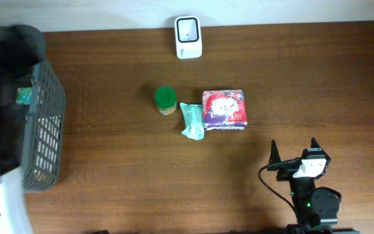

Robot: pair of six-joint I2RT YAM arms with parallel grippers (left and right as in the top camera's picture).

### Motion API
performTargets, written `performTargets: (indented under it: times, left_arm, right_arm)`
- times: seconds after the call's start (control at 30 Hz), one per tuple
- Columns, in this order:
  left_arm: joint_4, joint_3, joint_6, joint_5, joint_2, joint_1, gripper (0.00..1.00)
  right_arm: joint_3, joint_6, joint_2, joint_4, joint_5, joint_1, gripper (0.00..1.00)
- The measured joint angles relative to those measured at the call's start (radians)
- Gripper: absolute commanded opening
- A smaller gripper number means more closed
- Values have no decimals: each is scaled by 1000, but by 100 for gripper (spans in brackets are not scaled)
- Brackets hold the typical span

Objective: Scan the item barcode
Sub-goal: 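Set the green-lidded jar on the table left of the wipes, then grasp the orange Kleenex pack in the basket with the left gripper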

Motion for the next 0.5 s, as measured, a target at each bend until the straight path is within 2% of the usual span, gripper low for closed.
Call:
performTargets:
  times: [0.1, 0.17, 0.3, 0.4, 0.5]
  left_arm:
    - [-71, 7, 0, -25, 41, 251, 99]
    - [-144, 5, -16, -27, 185, 358, 99]
    - [-285, 2, -272, -16, 420, 402, 99]
    - [-296, 2, -352, 3, 547, 401, 99]
    - [-295, 1, -511, 7, 672, 403, 99]
  right_arm:
    - [0, -1, 0, 0, 2, 0, 99]
    - [0, 0, 0, 0, 2, 0, 99]
    - [0, 0, 0, 0, 2, 0, 99]
    - [0, 0, 0, 0, 2, 0, 99]
    - [0, 0, 0, 0, 2, 0, 99]
